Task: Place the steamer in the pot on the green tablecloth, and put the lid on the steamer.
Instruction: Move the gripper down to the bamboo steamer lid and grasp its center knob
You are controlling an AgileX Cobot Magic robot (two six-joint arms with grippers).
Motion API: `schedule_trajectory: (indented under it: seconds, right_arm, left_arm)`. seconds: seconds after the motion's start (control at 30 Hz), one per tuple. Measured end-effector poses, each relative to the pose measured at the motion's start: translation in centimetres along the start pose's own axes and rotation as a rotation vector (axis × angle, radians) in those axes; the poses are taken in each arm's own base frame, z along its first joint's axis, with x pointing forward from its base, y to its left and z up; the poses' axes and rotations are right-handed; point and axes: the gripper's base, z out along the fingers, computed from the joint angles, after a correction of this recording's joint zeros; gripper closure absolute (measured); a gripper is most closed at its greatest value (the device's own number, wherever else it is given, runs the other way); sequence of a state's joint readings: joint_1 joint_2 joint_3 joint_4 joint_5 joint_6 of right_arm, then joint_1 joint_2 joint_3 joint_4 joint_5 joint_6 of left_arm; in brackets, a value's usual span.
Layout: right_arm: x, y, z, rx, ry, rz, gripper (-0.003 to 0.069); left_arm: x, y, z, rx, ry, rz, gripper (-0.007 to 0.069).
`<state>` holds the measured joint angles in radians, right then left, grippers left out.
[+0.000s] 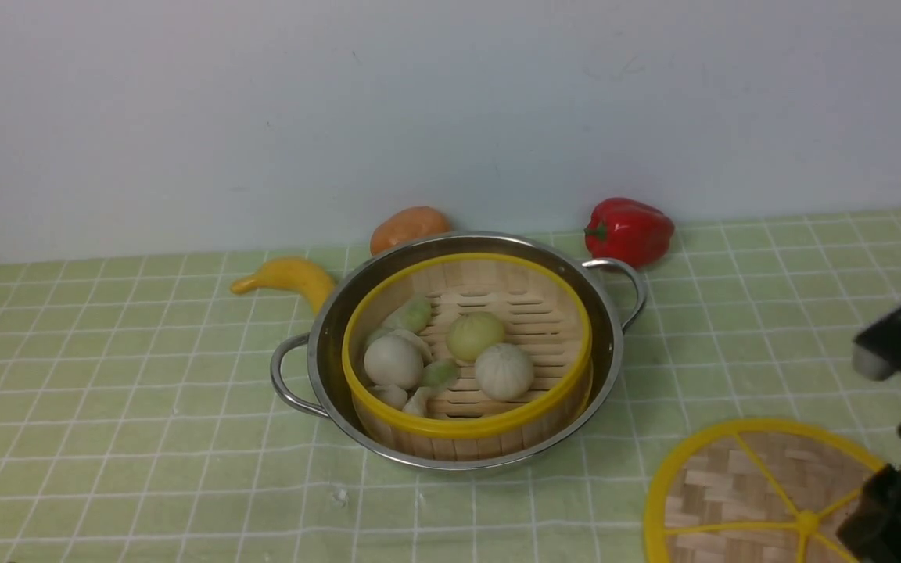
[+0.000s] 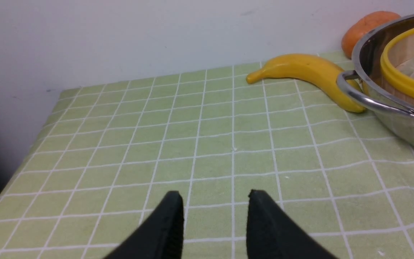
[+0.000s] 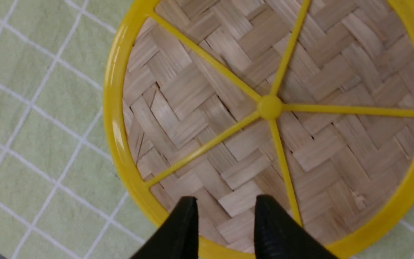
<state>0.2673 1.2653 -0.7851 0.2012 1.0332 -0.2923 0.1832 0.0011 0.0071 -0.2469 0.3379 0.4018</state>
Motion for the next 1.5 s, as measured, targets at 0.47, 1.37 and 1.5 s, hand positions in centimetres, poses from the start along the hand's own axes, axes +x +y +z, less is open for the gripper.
schedule_trajectory:
  seconds: [0.47, 1.37, 1.5]
  right_arm:
    - [-5.4, 0.2, 4.4, 0.1, 0.248, 0.139, 0.0419]
    - [-5.9, -0.5, 6.9, 0.156, 0.268, 0.215, 0.0419]
    - [-5.9, -0.4, 6.9, 0.142, 0.268, 0.224, 0.0419]
  left_arm:
    - [0.0, 0.0, 0.0, 0.0, 0.0, 0.0, 0.0382]
    - [0.0, 0.0, 0.0, 0.0, -0.001, 0.001, 0.0382]
    - [0.0, 0.0, 0.0, 0.0, -0.001, 0.001, 0.0382]
